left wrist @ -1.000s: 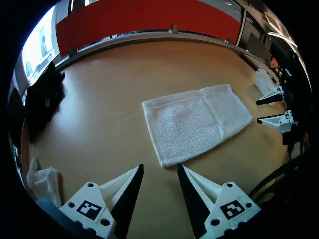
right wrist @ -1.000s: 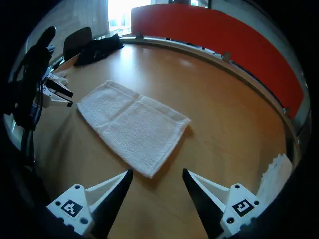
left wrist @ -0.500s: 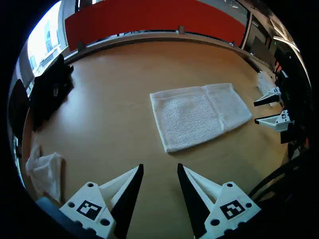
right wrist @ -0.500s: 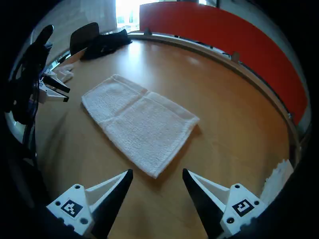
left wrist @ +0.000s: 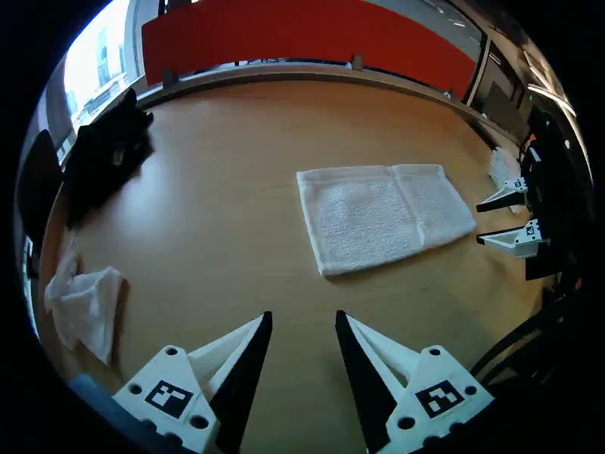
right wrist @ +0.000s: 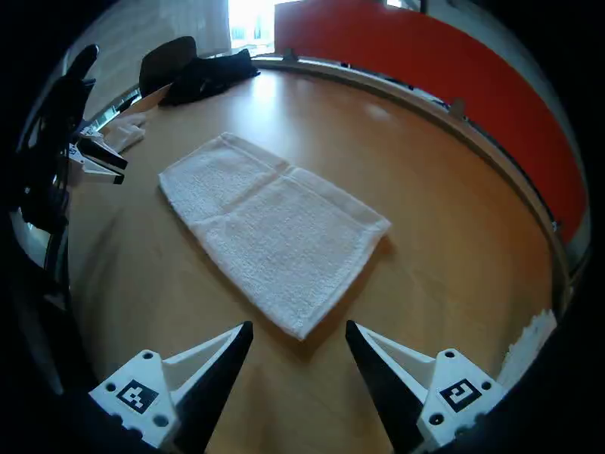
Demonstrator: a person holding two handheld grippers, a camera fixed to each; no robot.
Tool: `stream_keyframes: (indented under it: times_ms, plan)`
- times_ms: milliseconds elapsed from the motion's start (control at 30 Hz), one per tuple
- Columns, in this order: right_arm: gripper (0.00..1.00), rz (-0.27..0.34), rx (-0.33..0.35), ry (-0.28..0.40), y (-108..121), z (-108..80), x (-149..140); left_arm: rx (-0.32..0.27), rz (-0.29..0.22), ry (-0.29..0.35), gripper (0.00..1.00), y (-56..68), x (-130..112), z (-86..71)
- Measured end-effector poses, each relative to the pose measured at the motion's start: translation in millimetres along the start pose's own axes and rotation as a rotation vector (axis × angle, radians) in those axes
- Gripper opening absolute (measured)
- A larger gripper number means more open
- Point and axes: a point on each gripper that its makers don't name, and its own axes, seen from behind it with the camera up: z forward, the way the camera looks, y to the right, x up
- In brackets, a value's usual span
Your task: Fold towel
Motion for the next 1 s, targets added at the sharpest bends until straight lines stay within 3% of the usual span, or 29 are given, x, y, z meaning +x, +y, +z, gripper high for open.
stream_keyframes:
  times_ms: [67,333,533,833,1000]
  plan:
    - [0.95,-0.002,0.002,-0.002,-0.3,0.6,-0.4,0.002,-0.004,0.0,0.56,-0.9,-1.4,-1.4]
    - [0.95,-0.004,0.009,-0.008,-0.5,3.1,-3.7,0.016,-0.016,-0.014,0.58,-5.1,-7.5,-5.6]
    - [0.94,-0.005,0.011,-0.012,1.1,6.9,-5.4,0.034,-0.012,-0.027,0.98,-8.5,-13.0,-6.3]
    - [0.86,-0.016,0.022,-0.02,2.3,7.0,-7.2,0.051,-0.018,-0.023,0.98,-11.3,-14.4,-8.9]
    - [0.71,-0.025,0.036,-0.025,1.5,8.2,-7.9,0.056,-0.019,-0.022,0.97,-12.9,-14.6,-10.1]
